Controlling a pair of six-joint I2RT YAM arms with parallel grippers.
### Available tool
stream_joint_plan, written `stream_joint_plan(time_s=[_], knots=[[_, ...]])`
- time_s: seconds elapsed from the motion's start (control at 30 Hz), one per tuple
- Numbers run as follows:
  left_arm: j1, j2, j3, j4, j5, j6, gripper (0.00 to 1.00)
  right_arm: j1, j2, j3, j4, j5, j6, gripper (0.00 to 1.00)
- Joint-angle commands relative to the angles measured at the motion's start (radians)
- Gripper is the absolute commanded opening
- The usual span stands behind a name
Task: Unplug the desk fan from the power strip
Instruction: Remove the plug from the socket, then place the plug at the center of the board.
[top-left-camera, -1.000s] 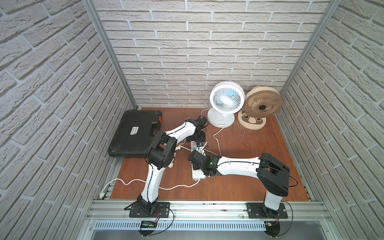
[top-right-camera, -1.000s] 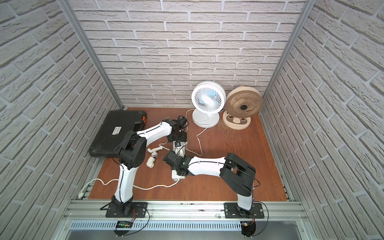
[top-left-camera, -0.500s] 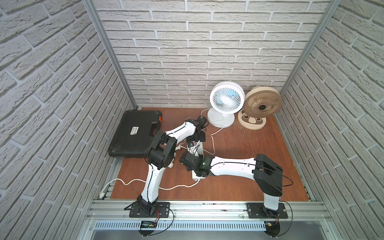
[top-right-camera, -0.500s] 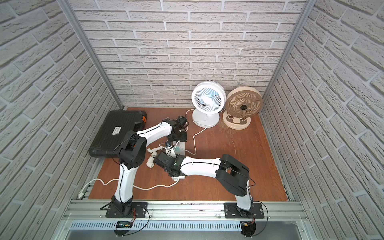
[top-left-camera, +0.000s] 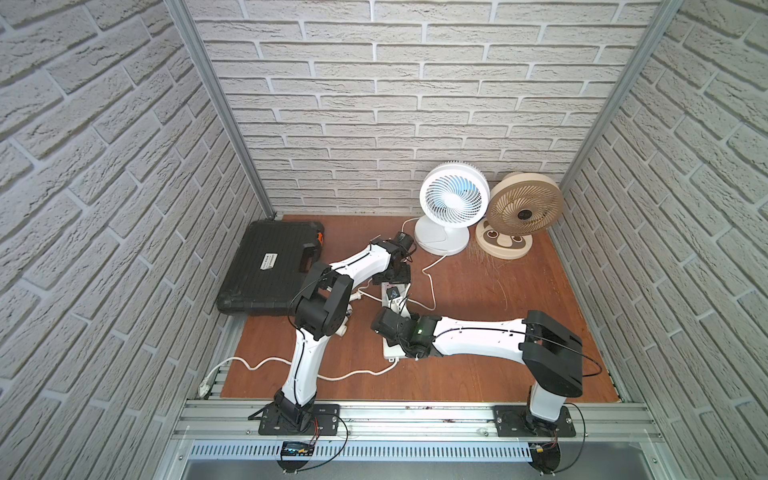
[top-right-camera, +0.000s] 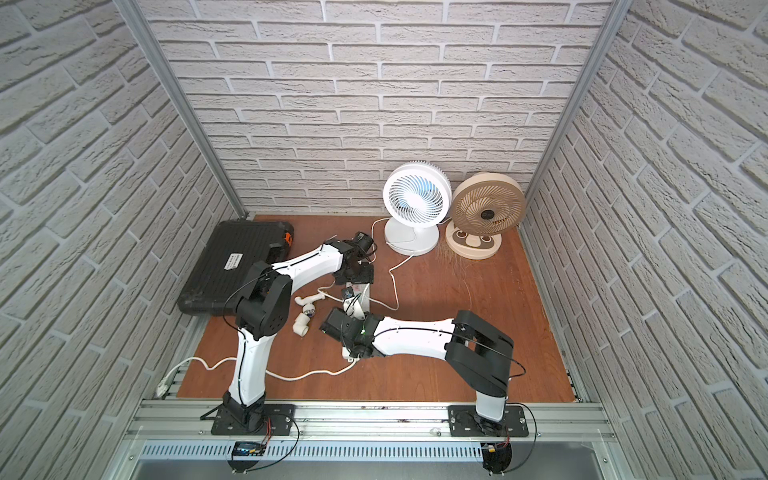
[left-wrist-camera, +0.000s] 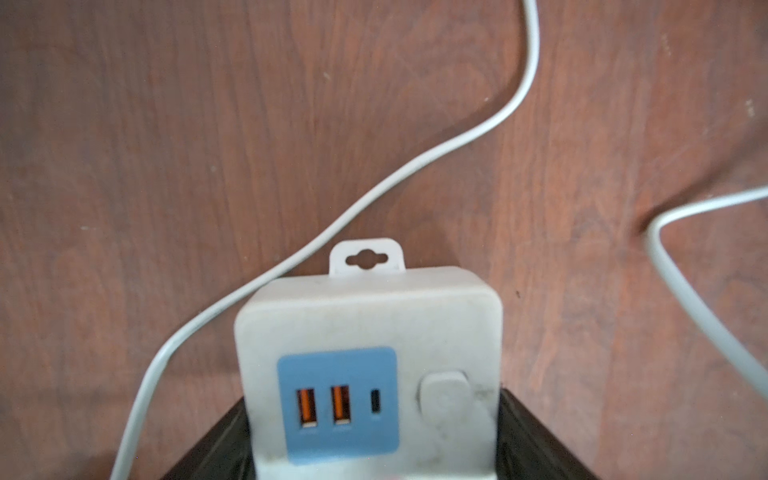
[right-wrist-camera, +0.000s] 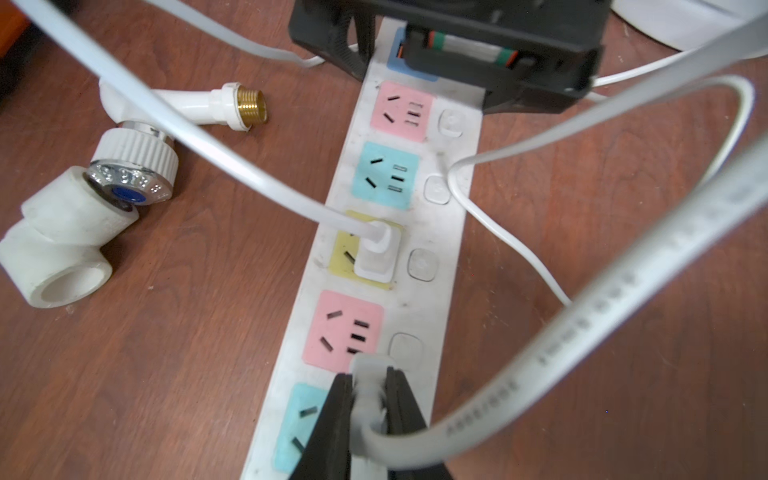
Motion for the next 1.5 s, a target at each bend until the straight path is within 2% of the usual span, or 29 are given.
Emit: stream_joint_plan(time_s=[0.0,0.23,0.47,0.63,0.8,1.07,1.2,1.47], knots=[[0.015,0.057,-0.059,-0.095,0.007,0.007,0.0,-0.039,-0.089,-0.033,0.054,0.001,-0.023,0.03],[0.016,0.052,-0.063,-0.095,0.006,0.007,0.0,-0.153,-0.169,-0.099,0.076,-0.032,-0.044,0.03],[0.017,0.046,-0.069,-0.102,-0.002,-0.008,0.0,-0.326,-0.18,-0.141,0.13,-0.145,-0.069,0.03],[0.017,0.048,-0.067,-0.11,-0.004,-0.017,0.0,-0.46,-0.155,-0.151,0.163,-0.236,-0.096,0.03],[0.016,0.047,-0.062,-0.123,-0.003,-0.027,0.0,-0.574,-0.132,-0.151,0.187,-0.278,-0.129,0.03],[0.018,0.047,-0.045,-0.156,-0.004,-0.049,0.0,-0.7,-0.08,-0.106,0.163,-0.36,-0.166,0.04],[0.025,0.046,-0.05,-0.141,0.044,-0.051,0.0,-0.718,-0.063,-0.081,0.128,-0.38,-0.184,0.13],[0.066,0.037,-0.09,-0.101,0.158,-0.079,0.0,-0.719,-0.132,-0.103,0.103,-0.365,-0.234,0.47]])
